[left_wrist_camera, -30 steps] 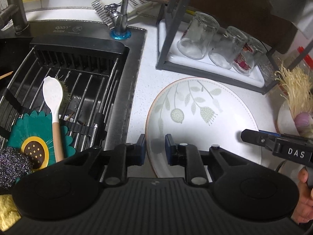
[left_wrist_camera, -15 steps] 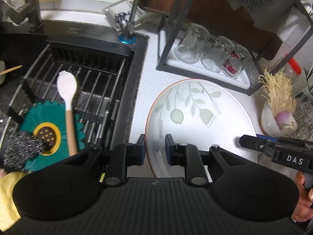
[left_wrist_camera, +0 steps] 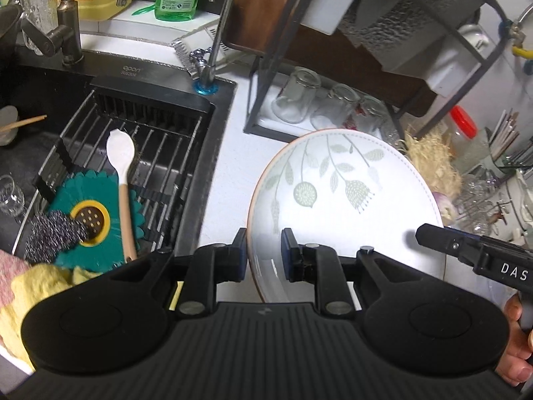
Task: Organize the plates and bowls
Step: 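Lift the white leaf plate off the counter with both grippers, then carry the white leaf plate with both grippers and lower onto the plate stack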
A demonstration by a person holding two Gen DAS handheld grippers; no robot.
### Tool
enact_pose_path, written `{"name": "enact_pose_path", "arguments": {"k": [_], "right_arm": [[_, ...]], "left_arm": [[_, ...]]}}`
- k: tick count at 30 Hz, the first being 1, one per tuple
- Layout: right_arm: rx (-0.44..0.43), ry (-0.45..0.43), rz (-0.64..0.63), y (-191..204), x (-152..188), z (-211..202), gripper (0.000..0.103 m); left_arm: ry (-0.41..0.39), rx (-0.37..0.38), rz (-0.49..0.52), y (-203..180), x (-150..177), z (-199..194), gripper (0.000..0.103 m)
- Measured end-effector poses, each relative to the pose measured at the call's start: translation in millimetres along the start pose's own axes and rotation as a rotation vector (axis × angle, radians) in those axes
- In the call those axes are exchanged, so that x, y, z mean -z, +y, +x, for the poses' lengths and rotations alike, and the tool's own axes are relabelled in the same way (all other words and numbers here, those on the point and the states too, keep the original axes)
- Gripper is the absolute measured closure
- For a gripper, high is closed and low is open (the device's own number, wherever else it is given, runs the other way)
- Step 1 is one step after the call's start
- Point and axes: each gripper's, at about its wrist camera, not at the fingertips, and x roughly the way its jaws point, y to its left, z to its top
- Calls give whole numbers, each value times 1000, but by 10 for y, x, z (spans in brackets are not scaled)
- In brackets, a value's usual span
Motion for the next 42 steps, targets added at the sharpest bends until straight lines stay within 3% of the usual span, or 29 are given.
{"name": "enact_pose_path", "arguments": {"k": [15,25,35,42], "right_arm": [[58,-70,52,-96,194,-518,71],[99,-139,87,-229,386,-894,71],[199,-172,207,-504,738,-1213,72],[256,-171,274,-737,990,-1235,72]], "left_arm": [[8,70,15,-334,212,-203,80],[-10,111,77,-671,251,-252,80],[88,168,186,-1141,421,7,80],[176,168,245,-1409,595,301,80]]}}
